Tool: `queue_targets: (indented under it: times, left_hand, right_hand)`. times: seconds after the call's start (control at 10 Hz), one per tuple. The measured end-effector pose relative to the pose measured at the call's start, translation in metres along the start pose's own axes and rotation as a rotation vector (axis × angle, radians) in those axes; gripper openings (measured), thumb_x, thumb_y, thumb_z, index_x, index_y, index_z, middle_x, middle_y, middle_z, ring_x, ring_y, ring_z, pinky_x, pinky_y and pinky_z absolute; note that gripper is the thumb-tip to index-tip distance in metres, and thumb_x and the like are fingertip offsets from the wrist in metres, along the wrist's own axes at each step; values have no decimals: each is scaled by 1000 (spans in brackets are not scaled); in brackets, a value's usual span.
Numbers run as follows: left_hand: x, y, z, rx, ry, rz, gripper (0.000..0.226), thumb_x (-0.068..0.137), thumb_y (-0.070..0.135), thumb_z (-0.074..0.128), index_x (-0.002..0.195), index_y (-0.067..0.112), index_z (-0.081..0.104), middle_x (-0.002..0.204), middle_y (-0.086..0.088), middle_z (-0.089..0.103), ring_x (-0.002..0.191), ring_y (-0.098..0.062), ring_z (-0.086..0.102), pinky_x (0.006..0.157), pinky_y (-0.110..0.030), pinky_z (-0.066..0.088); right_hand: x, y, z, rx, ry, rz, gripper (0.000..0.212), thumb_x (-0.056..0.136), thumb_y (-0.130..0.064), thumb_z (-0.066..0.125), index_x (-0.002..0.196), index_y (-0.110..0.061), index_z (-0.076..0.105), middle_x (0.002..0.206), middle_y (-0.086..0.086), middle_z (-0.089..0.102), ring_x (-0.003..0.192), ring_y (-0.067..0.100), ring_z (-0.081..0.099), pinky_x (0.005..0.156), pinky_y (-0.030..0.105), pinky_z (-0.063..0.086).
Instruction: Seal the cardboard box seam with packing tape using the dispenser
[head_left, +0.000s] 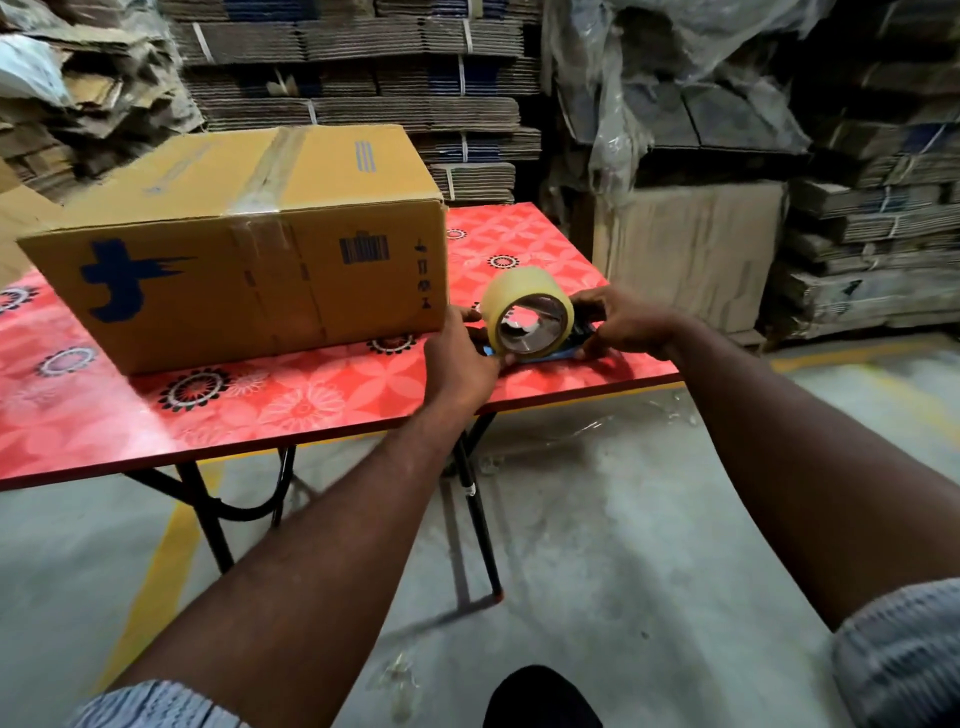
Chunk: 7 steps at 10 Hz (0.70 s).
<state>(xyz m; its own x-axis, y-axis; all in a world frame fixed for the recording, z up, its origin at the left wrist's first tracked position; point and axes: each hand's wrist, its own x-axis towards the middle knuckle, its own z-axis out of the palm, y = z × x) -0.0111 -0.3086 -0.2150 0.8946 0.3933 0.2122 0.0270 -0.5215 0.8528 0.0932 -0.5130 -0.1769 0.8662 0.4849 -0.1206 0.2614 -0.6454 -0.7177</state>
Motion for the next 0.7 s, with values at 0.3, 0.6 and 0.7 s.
queue_targets:
  times: [0.3, 0.6, 0.7]
  left_hand:
    - [-7, -2, -7, -8, -39, 24, 66, 72, 17, 88, 128, 16, 51, 108, 7, 62, 95, -8, 57, 63, -4, 36]
    - [-25, -18, -50, -101, -122, 23, 65, 78, 12, 83, 133, 15, 48, 127, -4, 62, 108, -14, 59, 84, -24, 49]
    - [-29, -26, -73, -71, -93, 20, 60, 80, 16, 82, 130, 13, 50, 125, -5, 63, 108, -15, 59, 85, -24, 47]
  right_hand:
    - [-10, -1, 13, 42, 65, -54, 71, 73, 15, 70, 137, -12, 55, 136, 4, 57, 130, 19, 48, 112, 38, 39]
    - [-27, -37, 35, -54, 345, -157, 73, 71, -7, 78, 138, -7, 50, 140, 13, 55, 134, 26, 49, 111, 39, 40]
    - [-28, -69, 48, -264, 471, -170, 72, 80, -4, 70, 145, -4, 41, 146, 18, 50, 135, 32, 46, 110, 36, 38]
